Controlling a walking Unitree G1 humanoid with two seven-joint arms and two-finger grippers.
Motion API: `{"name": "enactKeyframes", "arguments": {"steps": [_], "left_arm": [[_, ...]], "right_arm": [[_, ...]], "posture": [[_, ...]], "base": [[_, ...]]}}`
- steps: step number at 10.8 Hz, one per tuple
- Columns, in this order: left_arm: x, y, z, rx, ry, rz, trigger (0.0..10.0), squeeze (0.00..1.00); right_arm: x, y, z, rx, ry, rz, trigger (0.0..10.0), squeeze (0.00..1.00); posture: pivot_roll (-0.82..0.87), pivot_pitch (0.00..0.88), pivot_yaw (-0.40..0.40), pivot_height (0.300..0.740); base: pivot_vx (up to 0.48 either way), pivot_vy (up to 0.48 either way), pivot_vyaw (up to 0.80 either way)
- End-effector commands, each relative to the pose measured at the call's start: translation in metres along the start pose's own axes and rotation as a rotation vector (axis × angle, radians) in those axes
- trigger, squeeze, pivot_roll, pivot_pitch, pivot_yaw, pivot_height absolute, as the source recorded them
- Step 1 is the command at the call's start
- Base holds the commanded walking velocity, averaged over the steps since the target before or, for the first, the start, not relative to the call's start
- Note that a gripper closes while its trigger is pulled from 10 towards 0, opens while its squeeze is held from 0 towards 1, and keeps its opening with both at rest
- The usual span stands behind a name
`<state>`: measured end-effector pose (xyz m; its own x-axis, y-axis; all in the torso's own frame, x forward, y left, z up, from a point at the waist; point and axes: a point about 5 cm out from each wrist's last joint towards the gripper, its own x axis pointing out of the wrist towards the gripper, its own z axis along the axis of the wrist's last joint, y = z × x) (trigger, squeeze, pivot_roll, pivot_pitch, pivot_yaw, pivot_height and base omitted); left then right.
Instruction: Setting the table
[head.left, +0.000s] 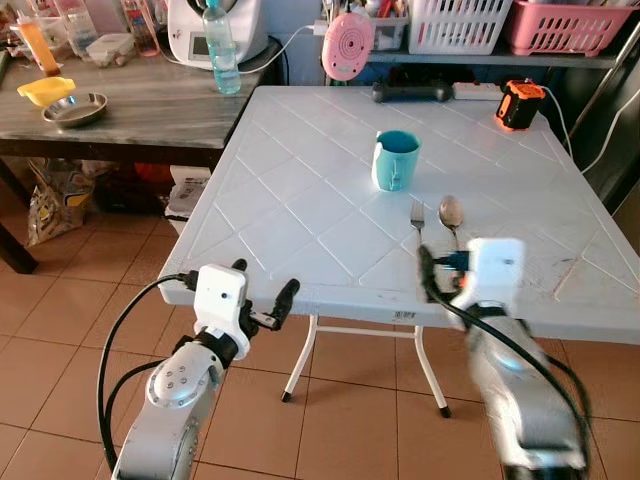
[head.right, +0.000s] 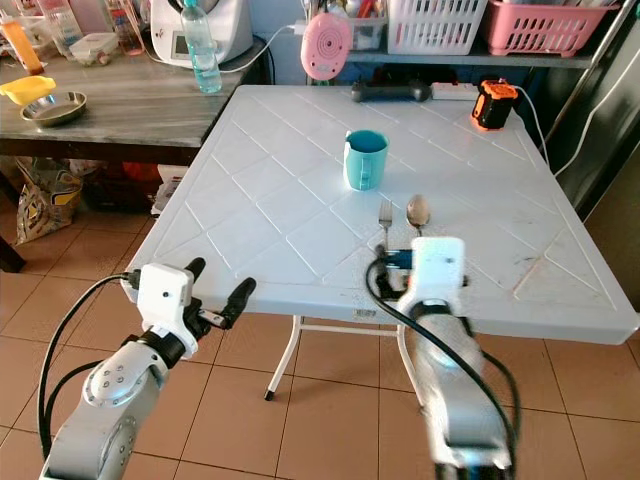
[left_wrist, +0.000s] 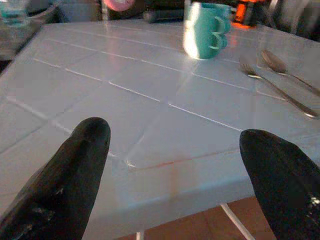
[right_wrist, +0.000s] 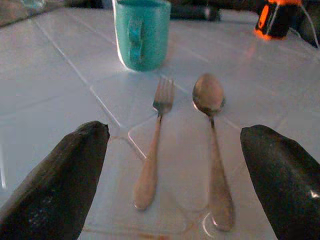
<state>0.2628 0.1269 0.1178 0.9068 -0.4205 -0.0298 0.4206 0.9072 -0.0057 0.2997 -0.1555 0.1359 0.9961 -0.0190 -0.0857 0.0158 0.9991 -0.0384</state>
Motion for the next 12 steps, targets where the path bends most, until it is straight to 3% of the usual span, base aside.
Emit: {"name": "enactKeyframes", "arguments": {"steps": [1, 3, 5, 8, 12], "left_arm": [[-0.002, -0.005, 0.001, 0.002, 0.004, -0.05, 10.0, 0.0], [-0.011, -0.01, -0.001, -0.007, 0.041, -0.169, 10.0, 0.0], [-0.015, -0.004, -0.001, 0.008, 0.062, -0.203, 10.0, 0.0], [-0.016, -0.009, 0.003, 0.031, 0.072, -0.284, 10.0, 0.0], [-0.021, -0.011, 0.003, 0.016, 0.091, -0.346, 10.0, 0.0]], "right_arm": [[0.009, 0.005, -0.002, 0.003, 0.037, -0.021, 10.0, 0.0], [0.026, 0.014, 0.004, 0.025, 0.054, -0.013, 10.0, 0.0], [0.037, 0.027, -0.001, 0.056, 0.117, 0.023, 10.0, 0.0], [0.053, 0.027, 0.005, 0.068, 0.113, -0.05, 10.0, 0.0], [0.064, 0.014, 0.002, 0.066, 0.128, -0.102, 10.0, 0.0]], "posture": [[0.0, 0.066, 0.034, 0.74], [0.02, 0.081, 0.023, 0.74], [0.03, 0.098, 0.018, 0.74], [0.02, 0.11, 0.015, 0.74], [0.03, 0.112, 0.005, 0.74]], "base": [[0.0, 0.0, 0.0], [0.0, 0.0, 0.0], [0.0, 0.0, 0.0], [0.0, 0.0, 0.0], [0.0, 0.0, 0.0]]}}
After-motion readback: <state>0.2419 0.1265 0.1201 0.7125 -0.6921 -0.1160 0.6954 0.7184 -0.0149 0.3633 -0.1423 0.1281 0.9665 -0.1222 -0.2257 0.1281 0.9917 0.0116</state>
